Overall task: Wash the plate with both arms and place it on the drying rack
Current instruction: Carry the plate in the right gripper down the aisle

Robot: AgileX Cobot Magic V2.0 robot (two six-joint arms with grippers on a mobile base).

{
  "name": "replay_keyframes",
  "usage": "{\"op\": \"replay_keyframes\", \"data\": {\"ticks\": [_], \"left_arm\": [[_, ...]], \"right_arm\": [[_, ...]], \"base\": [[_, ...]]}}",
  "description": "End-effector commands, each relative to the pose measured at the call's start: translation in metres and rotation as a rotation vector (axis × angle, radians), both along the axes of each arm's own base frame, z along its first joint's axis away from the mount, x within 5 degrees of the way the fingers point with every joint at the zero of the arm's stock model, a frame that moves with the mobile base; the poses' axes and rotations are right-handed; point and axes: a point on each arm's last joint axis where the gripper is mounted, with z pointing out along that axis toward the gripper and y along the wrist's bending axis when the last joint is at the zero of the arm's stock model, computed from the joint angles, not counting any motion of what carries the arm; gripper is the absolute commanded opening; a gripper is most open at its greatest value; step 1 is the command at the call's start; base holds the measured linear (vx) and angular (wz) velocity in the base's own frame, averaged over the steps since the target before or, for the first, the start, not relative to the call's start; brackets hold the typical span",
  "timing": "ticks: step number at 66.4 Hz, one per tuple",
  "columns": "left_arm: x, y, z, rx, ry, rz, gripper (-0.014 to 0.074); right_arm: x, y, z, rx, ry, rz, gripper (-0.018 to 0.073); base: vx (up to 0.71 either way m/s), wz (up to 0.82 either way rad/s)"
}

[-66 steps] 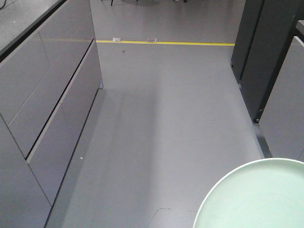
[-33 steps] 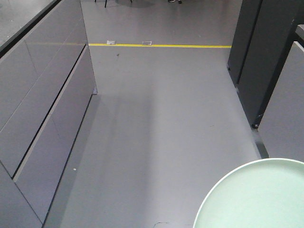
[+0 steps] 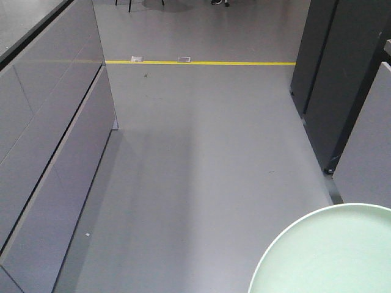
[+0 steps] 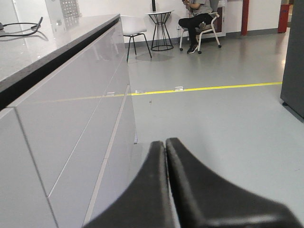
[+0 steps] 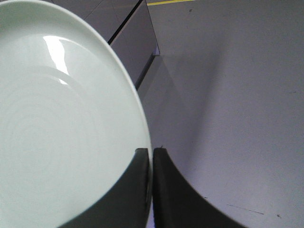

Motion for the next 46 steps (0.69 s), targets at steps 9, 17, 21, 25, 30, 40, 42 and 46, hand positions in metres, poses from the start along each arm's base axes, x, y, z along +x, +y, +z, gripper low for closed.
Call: {"op": "replay_keyframes", "data": {"ticks": [9, 17, 21, 25, 30, 40, 42, 46], "left_arm": [[-0.0015, -0.0012, 0.0163, -0.003, -0.115, -0.016, -0.0006], [-0.0015, -0.0012, 0.0163, -0.003, -0.115, -0.016, -0.0006], [-0.0015, -0.0012, 0.0163, -0.003, -0.115, -0.016, -0.0006], [-0.0015, -0.0012, 0.0163, -0.003, -0.115, -0.016, -0.0006], [-0.0015, -0.0012, 0.0163, -0.003, -0.115, -0.016, -0.0006], [-0.0015, -0.0012, 0.0163, -0.003, -0.115, -0.016, -0.0006], [-0.0015, -0.0012, 0.0163, -0.003, -0.115, -0.016, -0.0006], [-0.0015, -0.0012, 0.0163, -0.003, -0.115, -0.016, -0.0006]], "right_arm": [[0.0035, 0.0006, 0.0123, 0.033, -0.073, -0.014, -0.0001], [0.0035, 0.0006, 0.0123, 0.033, -0.073, -0.014, -0.0001], [0.0035, 0.0006, 0.0123, 0.033, -0.073, -0.014, -0.0001], [0.0035, 0.0006, 0.0123, 0.033, -0.073, -0.014, -0.0001], [0.0035, 0.0006, 0.0123, 0.033, -0.073, -0.014, -0.0001], [0.0035, 0.0006, 0.0123, 0.033, -0.073, -0.014, -0.0001], [0.0035, 0.0006, 0.0123, 0.033, -0.073, -0.014, -0.0001], [0.0035, 0.0006, 0.0123, 0.033, -0.073, -0.014, -0.0001]], "base": [[0.18, -0.06], [0.17, -0.08], [0.17, -0.09], [0.16, -0.1], [0.16, -0.1], [0.16, -0.1], [0.16, -0.1], [0.16, -0.1]]}}
